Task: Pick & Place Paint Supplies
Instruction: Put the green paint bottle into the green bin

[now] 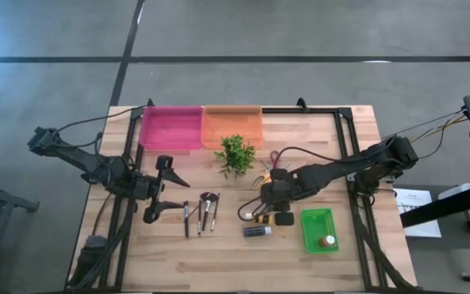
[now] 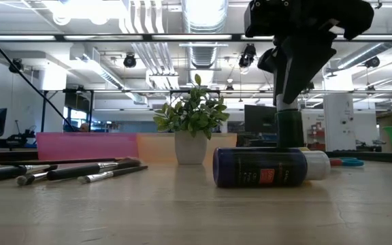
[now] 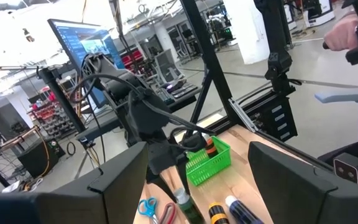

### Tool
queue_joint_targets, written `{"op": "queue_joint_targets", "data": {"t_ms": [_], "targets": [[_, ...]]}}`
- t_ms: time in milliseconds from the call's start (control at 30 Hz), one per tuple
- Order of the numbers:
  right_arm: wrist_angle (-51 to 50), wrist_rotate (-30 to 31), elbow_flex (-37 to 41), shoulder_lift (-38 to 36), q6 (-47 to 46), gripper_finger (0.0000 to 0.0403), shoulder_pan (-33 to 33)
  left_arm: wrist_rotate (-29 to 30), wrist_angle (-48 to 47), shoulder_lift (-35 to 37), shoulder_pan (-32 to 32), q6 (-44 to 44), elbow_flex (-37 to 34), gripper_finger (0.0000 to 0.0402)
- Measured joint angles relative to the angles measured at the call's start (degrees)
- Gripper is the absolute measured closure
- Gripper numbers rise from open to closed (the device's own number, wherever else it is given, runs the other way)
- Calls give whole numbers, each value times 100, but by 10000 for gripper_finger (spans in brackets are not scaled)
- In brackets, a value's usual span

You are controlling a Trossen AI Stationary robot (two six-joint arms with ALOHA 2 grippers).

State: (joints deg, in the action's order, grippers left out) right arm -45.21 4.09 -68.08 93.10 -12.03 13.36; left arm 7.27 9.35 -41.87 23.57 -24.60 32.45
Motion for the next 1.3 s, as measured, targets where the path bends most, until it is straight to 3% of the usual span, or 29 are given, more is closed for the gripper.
{"op": "queue_joint_targets", "data": {"t_ms": [433, 767, 1000, 1300], "targets": [[-840, 77, -105, -887, -963, 294, 422, 0, -27, -2, 0, 46, 0, 115], [-1808, 727, -89, -1689, -2722, 294, 1526, 0, -25, -2, 0, 83, 0, 115], [-2510, 949, 11, -1746, -4066, 294, 2300, 0, -22, -2, -2, 81, 0, 115], [-2650, 1014, 471, -1622, -4913, 294, 2728, 0, -21, -1, -1, 66, 0, 115]]}}
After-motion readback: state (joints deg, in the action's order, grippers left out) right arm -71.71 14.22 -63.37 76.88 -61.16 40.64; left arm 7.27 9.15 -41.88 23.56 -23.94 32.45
